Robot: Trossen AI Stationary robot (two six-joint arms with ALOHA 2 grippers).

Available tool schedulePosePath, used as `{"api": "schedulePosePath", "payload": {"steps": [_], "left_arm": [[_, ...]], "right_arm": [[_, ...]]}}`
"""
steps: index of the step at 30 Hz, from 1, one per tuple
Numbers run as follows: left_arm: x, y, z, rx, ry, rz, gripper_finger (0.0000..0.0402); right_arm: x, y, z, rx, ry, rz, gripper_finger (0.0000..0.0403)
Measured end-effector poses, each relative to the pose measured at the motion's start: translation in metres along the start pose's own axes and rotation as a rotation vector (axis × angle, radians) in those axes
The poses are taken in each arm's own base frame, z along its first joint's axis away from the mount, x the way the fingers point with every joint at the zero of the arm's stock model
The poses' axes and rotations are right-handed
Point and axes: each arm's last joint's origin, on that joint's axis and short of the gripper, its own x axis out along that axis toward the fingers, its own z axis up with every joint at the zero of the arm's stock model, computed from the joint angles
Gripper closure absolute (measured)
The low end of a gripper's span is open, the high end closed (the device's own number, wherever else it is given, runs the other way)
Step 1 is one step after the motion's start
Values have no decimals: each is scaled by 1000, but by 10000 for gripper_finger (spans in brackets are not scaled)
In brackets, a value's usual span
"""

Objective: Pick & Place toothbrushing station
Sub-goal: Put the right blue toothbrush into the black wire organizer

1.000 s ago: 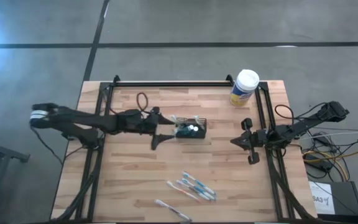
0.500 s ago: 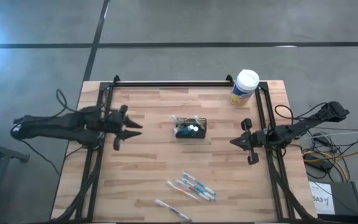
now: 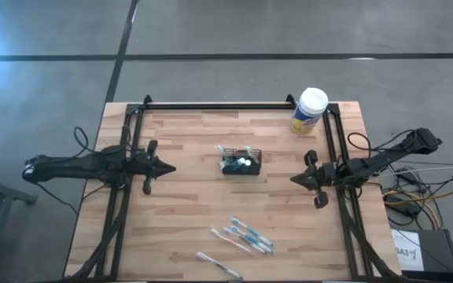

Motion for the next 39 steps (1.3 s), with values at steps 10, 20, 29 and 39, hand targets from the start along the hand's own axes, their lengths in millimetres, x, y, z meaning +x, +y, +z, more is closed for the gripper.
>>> {"api": "schedulePosePath", "payload": {"steps": [10,20,29,39], "left_arm": [[-10,1,-28,-82,-76,-6,399],[-9,1,-29,-90,-71,-24,384],[-9,1,-29,-81,-62,-24,381],[-9,1,-29,-53,-62,-24,381]], "right_arm": [[2,0,-5,160,96,-23,394],[25,7,13,270,511,-247,394],[74,28,21,336,677,-281,394],[146,56,-13,410,878,-332,393]]}}
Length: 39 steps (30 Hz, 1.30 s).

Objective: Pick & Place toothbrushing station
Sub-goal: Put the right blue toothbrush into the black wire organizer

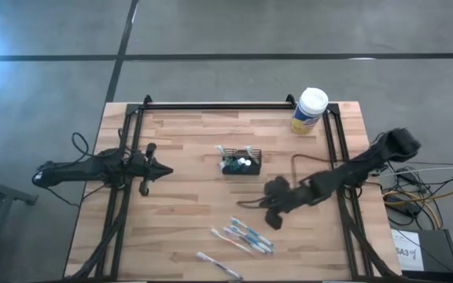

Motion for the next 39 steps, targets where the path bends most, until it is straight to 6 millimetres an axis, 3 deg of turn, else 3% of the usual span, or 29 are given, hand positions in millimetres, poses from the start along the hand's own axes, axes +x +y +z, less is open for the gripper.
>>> {"api": "schedulePosePath", "payload": {"steps": [6,11,15,22,39], "left_arm": [[0,0,-1,-8,14,1,381],[0,0,-2,-14,18,-4,381],[0,0,-1,-21,18,-4,381],[0,0,0,-22,19,-6,381],[0,-1,0,-61,33,-21,381]], "right_arm": [[46,37,10,-13,214,-6,346],[74,57,15,-31,367,-180,283],[88,75,16,-86,419,-212,247],[91,93,16,-115,417,-189,231],[95,80,-8,-84,461,-254,264]]}}
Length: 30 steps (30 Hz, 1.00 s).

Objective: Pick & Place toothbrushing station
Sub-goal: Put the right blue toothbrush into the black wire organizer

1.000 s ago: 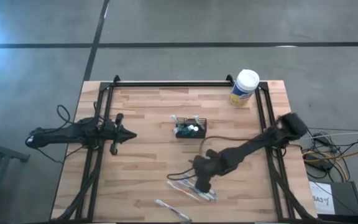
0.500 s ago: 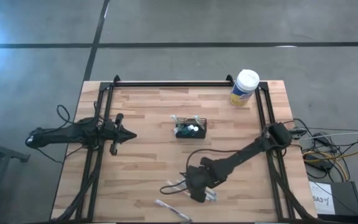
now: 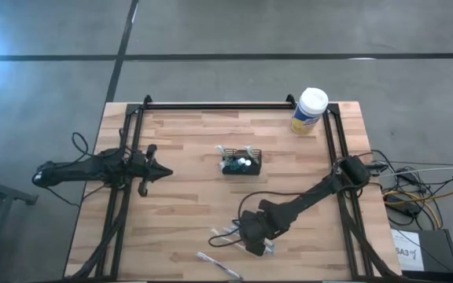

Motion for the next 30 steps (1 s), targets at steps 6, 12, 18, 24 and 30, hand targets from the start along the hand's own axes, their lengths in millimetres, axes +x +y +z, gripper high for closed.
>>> {"api": "schedulePosePath", "payload": {"steps": [6,12,18,24,30], "left_arm": [[0,0,0,-14,1,-5,381],[0,0,0,-6,-1,-6,381],[0,0,0,-19,-2,-6,381],[0,0,0,-16,-3,-6,381],[0,0,0,-28,-5,-6,381]], "right_arm": [[4,-3,-3,-4,5,-3,276],[4,-3,-3,-7,6,-4,314],[5,-4,-3,-31,7,-11,387],[-3,-6,-3,-44,-42,-49,394],[-42,-10,-2,-49,-171,-65,395]]}}
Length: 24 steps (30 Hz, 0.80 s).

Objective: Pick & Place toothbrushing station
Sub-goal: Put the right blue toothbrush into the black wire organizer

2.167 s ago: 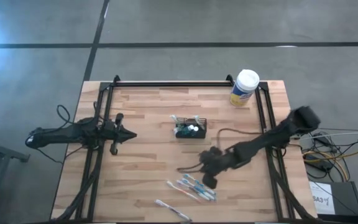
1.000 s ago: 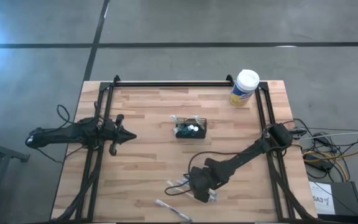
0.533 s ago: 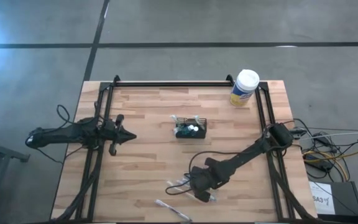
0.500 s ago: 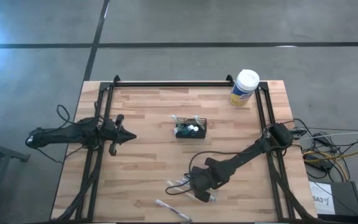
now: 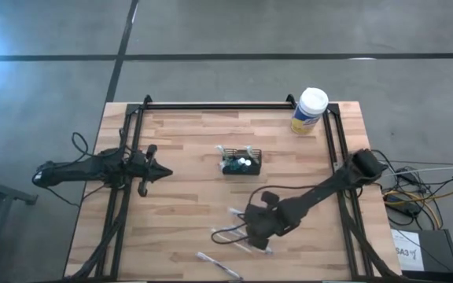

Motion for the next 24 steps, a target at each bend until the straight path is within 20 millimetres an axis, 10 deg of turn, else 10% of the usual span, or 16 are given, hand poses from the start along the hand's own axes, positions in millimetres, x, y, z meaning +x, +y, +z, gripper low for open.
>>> {"api": "schedulePosePath", "payload": {"steps": [13,24], "left_arm": [[0,-5,3,71,-30,-156,393],[11,-13,2,92,-90,-321,382]], "right_arm": [[-67,-16,-16,-51,-295,-26,395],[-65,-43,-54,-77,-644,199,395]]}}
